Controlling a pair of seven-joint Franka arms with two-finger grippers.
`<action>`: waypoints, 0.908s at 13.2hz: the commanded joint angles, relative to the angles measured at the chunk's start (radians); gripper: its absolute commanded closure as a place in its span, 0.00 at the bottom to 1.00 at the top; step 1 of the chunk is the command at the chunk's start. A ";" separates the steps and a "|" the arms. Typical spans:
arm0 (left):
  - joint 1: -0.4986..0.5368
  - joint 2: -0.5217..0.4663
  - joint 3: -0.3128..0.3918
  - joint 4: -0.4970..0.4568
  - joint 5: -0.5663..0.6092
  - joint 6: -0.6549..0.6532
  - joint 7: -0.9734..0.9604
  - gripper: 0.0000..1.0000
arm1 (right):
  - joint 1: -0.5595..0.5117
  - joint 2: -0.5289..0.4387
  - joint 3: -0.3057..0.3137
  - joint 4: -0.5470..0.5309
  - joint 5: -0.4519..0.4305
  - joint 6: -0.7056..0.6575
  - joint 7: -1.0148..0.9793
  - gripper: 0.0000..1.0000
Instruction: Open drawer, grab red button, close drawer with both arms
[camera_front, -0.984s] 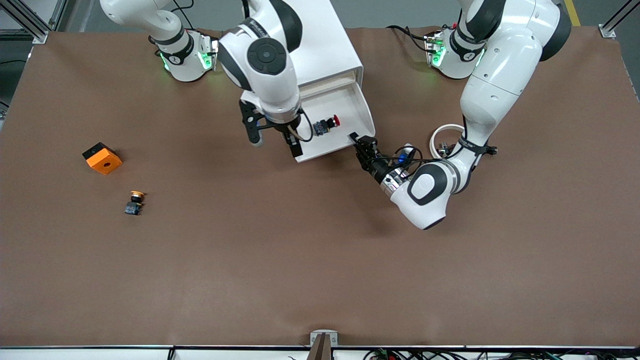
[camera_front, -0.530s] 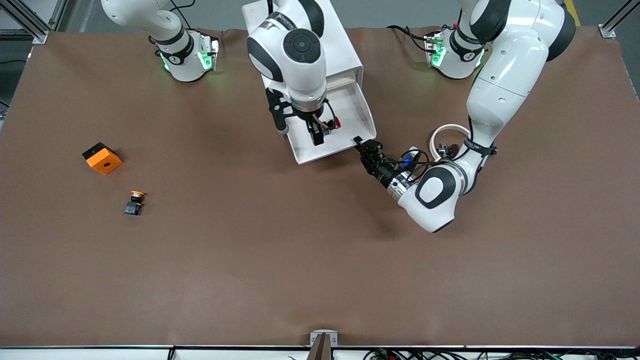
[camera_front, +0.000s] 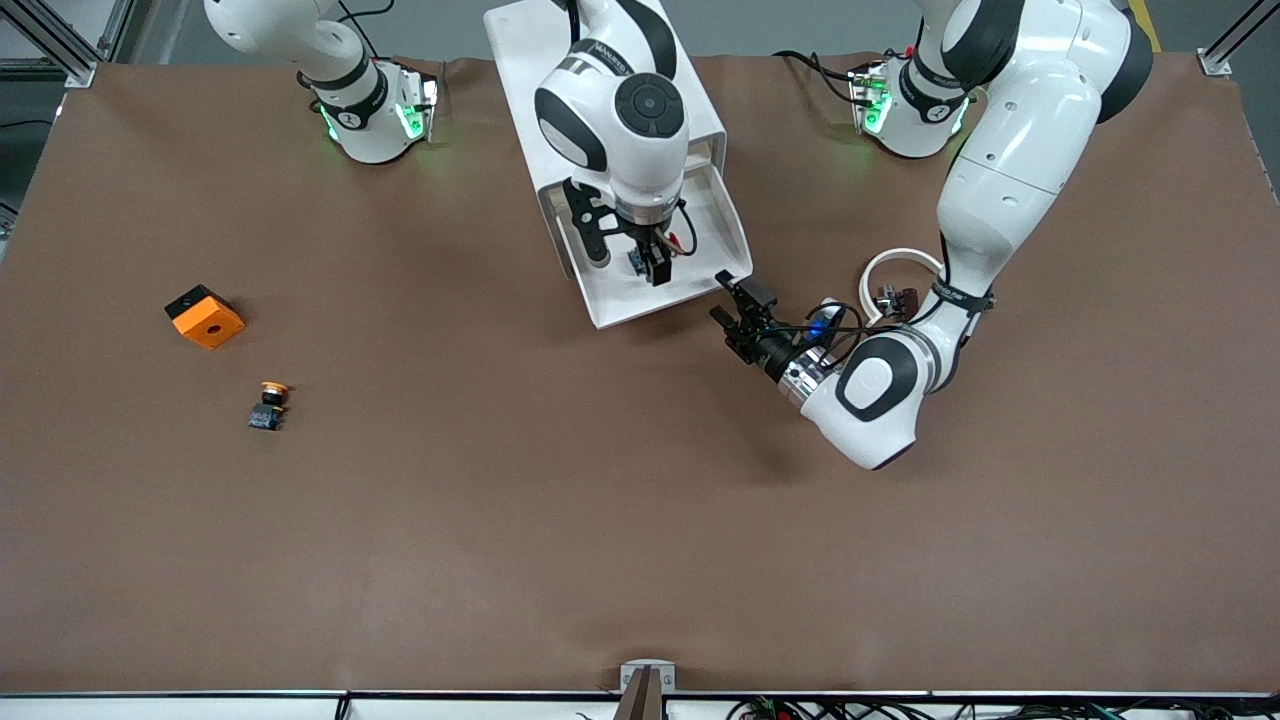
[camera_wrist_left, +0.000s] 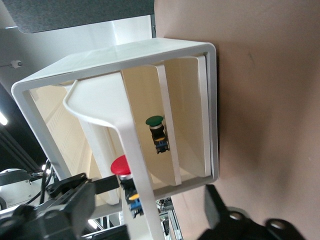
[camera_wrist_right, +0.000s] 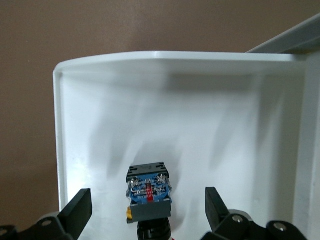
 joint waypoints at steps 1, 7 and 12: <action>0.005 -0.015 -0.008 0.059 -0.003 -0.021 0.064 0.00 | 0.009 0.029 -0.008 0.032 -0.007 -0.009 0.010 0.00; 0.013 -0.073 0.002 0.113 0.148 -0.098 0.440 0.00 | -0.002 0.037 -0.010 0.032 -0.002 0.010 -0.003 0.03; -0.009 -0.136 0.005 0.113 0.354 -0.080 0.889 0.00 | 0.006 0.038 -0.008 0.026 0.001 0.034 -0.003 0.46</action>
